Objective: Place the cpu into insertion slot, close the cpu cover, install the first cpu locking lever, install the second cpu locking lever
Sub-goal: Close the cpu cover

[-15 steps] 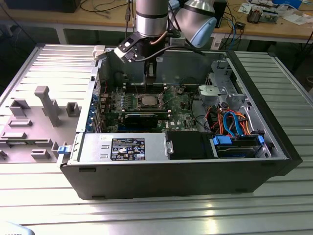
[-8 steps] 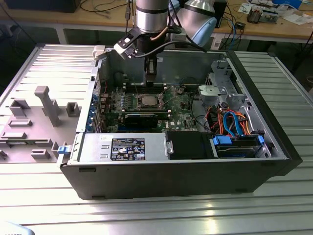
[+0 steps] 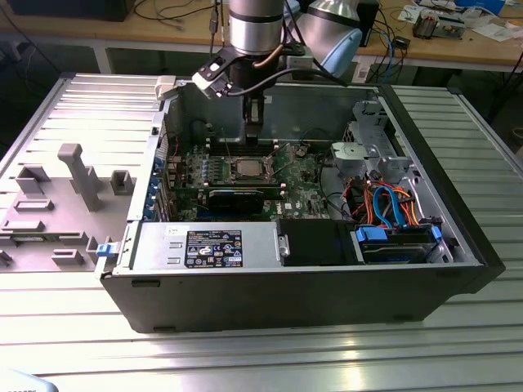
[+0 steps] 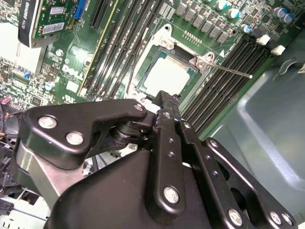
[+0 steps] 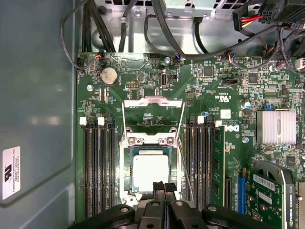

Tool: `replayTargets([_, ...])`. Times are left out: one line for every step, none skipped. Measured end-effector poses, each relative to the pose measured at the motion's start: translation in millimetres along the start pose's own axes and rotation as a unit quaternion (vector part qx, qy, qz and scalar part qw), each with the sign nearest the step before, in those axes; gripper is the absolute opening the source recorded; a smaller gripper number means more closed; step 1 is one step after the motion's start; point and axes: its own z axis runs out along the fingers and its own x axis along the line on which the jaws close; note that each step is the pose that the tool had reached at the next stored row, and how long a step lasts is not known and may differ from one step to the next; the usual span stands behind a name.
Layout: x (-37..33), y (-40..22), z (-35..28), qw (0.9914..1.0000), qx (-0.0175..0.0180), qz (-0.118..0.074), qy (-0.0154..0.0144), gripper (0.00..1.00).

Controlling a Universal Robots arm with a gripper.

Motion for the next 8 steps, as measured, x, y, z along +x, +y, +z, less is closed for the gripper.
replayTargets([0.0, 0.2, 0.0, 1.00000, 0.0000, 0.000, 0.0000, 0.11])
replayTargets([0.0, 0.2, 0.0, 1.00000, 0.0000, 0.000, 0.0000, 0.11])
replayTargets([0.0, 0.4, 0.0, 1.00000, 0.0000, 0.000, 0.0000, 0.11])
replayTargets([0.0, 0.5, 0.0, 1.00000, 0.0000, 0.000, 0.0000, 0.11])
replayTargets([0.0, 1.4, 0.0, 1.00000, 0.0000, 0.000, 0.0000, 0.11])
replayTargets([0.0, 2.3, 0.0, 1.00000, 0.0000, 0.000, 0.0000, 0.11])
replayTargets([0.0, 3.4, 0.1, 1.00000, 0.0000, 0.000, 0.0000, 0.11])
replayTargets([0.0, 3.9, 0.1, 1.00000, 0.0000, 0.000, 0.0000, 0.11])
